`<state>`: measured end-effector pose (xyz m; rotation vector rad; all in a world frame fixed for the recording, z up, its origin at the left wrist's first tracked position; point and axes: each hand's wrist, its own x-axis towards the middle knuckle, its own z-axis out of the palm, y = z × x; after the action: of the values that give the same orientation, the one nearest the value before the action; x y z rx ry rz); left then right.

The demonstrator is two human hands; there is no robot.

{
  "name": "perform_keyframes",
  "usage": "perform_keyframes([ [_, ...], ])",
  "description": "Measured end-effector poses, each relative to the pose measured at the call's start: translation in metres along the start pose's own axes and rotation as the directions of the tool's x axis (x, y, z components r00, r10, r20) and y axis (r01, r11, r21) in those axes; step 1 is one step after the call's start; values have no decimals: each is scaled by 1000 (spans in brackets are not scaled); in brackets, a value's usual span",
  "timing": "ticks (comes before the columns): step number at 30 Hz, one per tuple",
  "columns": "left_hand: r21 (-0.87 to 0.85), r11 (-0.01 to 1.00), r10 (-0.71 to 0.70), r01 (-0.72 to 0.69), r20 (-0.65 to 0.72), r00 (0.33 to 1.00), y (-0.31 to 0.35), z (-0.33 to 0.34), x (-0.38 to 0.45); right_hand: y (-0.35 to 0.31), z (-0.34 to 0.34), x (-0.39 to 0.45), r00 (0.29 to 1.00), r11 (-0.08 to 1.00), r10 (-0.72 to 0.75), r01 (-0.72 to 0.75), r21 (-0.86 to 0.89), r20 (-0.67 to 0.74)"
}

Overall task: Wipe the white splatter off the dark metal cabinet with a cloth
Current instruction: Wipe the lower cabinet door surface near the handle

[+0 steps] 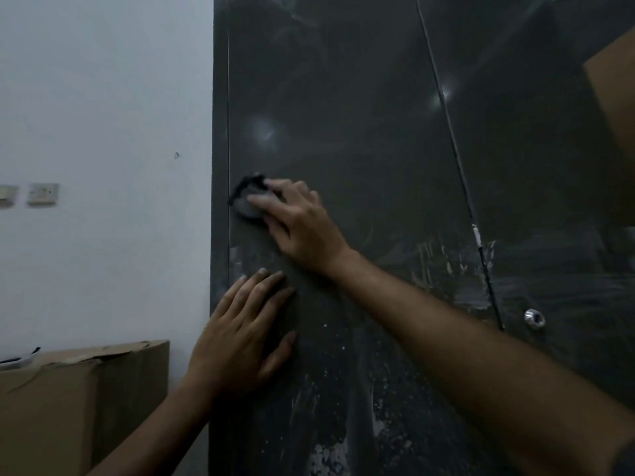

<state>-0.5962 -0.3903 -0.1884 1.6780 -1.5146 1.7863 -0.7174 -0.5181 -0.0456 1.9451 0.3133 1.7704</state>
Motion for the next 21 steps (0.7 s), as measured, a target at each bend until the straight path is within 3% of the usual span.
perform_keyframes([
  [2, -12, 1000, -3, 3, -10, 1000, -1, 0, -1, 18, -12, -22, 986, 988, -155, 155, 3, 59],
  [3, -20, 1000, -3, 3, -15, 1000, -1, 0, 0, 37, -21, -31, 988, 988, -151, 152, -26, 45],
  [4, -28, 1000, -3, 2, -21, 1000, 0, 0, 1, 59, -29, -37, 997, 995, -79, 79, -69, -2],
  [6, -27, 1000, -6, 5, -37, 999, 1, 1, 1, 99, -44, -34, 965, 968, 199, -221, -119, -173],
  [8, -33, 999, -7, 5, -49, 999, 2, 3, 0, 108, -43, -9, 835, 860, 462, -505, -81, -298],
  [9, -41, 999, -5, 2, -56, 998, 2, 3, 0, 99, -36, 8, 800, 828, 513, -556, -63, -312],
  [11, -58, 998, 5, -9, -73, 997, 1, 2, -2, 57, -16, 32, 869, 893, 417, -446, -56, -264],
  [13, -85, 996, 17, -27, -108, 994, 1, 1, -5, 5, 3, 33, 986, 993, 122, -122, 5, -110],
  [14, -104, 994, 31, -45, -134, 990, 2, 1, -6, -13, 6, 23, 998, 997, -68, 68, 32, -20],
  [17, -130, 987, 64, -94, -219, 974, 2, 3, -8, -8, -8, -8, 862, 880, -475, 468, 86, 178],
  [18, -129, 987, 70, -100, -223, 972, 2, 3, -8, 7, -13, -10, 830, 852, -520, 522, 50, 203],
  [19, -127, 987, 69, -100, -225, 972, 3, 2, -8, 25, -18, -5, 850, 865, -494, 502, 1, 185],
  [21, -131, 988, 53, -86, -234, 971, 4, 4, -8, 52, -24, 19, 976, 973, -218, 217, -81, 2],
])
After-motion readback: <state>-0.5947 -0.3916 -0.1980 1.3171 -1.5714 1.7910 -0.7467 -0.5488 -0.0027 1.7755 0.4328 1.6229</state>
